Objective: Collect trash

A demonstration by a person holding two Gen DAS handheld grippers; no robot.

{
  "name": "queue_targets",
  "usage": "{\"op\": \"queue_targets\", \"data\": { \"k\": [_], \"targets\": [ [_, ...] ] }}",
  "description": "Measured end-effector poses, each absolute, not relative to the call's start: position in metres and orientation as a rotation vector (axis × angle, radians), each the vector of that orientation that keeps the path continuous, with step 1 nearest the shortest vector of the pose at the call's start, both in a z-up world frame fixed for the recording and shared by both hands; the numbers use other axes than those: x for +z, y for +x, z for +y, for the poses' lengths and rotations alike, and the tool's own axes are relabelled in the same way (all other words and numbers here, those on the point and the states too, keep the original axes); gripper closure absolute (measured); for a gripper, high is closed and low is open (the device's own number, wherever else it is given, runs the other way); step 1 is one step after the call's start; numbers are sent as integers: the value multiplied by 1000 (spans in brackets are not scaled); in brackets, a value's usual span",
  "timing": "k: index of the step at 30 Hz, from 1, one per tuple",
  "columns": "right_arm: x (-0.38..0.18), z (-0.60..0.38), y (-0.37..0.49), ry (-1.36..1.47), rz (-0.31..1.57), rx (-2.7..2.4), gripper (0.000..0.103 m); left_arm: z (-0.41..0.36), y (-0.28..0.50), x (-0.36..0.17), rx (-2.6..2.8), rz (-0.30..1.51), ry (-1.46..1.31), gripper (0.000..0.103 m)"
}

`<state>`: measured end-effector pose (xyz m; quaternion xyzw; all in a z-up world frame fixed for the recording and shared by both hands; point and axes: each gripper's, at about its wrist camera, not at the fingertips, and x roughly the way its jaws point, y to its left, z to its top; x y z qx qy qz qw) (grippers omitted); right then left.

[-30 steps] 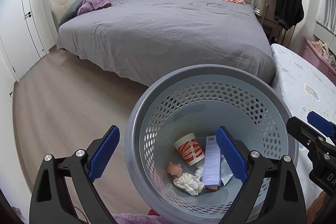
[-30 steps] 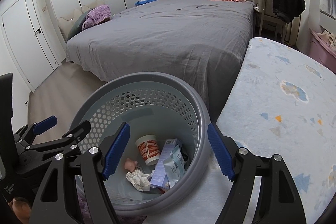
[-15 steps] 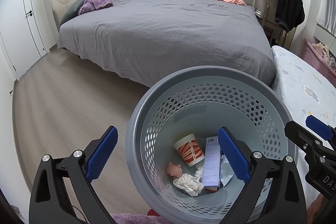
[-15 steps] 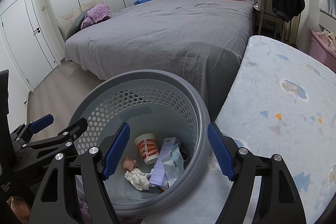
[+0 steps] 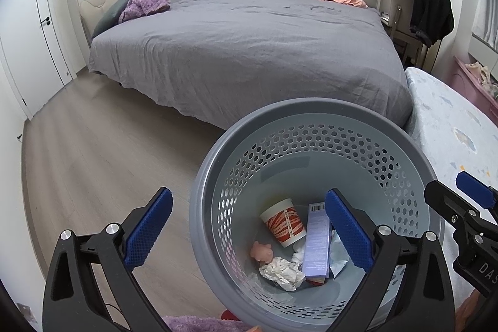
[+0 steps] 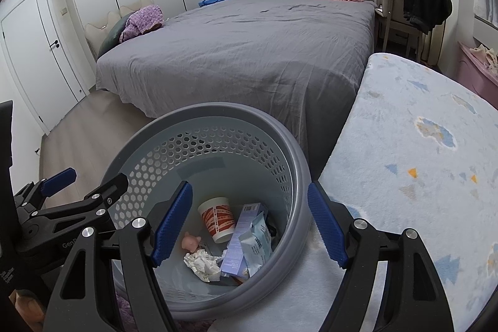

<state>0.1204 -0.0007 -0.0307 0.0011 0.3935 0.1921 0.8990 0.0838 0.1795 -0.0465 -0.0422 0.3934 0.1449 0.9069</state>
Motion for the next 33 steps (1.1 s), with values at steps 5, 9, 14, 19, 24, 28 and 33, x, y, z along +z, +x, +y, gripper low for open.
{"op": "queue_targets", "data": {
  "k": [5,9,14,19,24,28,33],
  "targets": [
    [-31,0,121,4,816,401,30,181,83,-46,302,807,-95,6],
    [-31,0,121,4,816,402,30,181,83,-47,307,809,-95,6],
    [-31,0,120,3,816,401,30,181,84,-48,313,814,-92,6],
    [-31,0,120,3,815,402,30,182,84,-49,316,814,-94,6],
    [-31,0,120,2,815,401,30,182,84,-49,315,814,-94,6],
    [-31,0,120,2,815,402,30,182,83,-49,310,811,-99,6],
    [-31,0,120,2,816,402,30,182,82,-49,314,810,-96,6]
  ]
}}
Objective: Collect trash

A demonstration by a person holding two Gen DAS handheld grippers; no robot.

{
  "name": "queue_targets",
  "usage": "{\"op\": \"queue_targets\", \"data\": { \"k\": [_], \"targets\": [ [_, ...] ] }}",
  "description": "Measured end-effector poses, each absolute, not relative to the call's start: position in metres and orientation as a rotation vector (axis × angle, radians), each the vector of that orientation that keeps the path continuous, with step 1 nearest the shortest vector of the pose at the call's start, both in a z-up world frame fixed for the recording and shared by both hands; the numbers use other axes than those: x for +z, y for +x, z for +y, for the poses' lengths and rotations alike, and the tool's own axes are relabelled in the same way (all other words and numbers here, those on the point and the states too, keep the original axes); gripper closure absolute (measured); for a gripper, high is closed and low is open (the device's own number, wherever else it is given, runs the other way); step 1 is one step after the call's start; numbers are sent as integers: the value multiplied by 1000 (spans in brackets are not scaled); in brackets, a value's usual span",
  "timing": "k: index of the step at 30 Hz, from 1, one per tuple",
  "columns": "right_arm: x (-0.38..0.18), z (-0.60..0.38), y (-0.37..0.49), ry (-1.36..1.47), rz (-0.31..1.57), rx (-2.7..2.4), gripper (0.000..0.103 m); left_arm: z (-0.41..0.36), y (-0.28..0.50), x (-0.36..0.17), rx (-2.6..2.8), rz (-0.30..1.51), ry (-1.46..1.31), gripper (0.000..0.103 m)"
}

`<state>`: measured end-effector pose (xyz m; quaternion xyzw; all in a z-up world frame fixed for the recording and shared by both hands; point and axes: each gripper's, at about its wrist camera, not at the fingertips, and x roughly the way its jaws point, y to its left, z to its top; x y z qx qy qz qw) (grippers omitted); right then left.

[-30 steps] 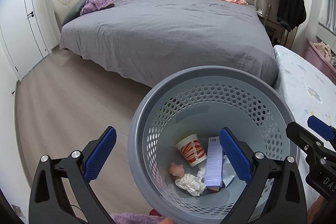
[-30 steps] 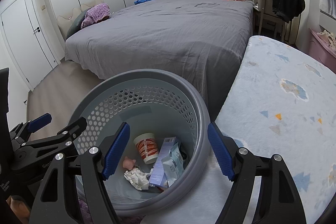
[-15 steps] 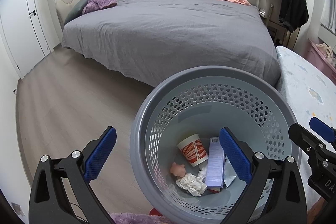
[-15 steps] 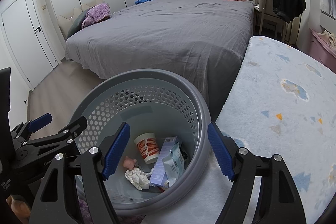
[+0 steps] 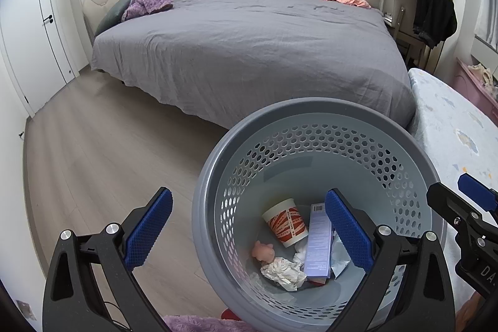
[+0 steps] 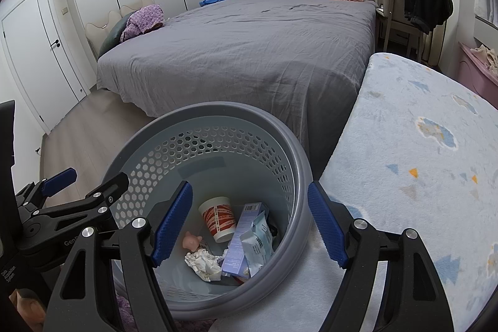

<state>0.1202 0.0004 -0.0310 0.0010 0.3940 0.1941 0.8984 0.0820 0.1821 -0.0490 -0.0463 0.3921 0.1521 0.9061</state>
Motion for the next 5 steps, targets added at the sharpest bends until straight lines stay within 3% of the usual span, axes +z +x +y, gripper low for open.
{"op": "queue_targets", "data": {
  "k": [5],
  "targets": [
    [-31,1,120,2,817,402,30,182,81,-49,315,810,-96,6]
  ]
}}
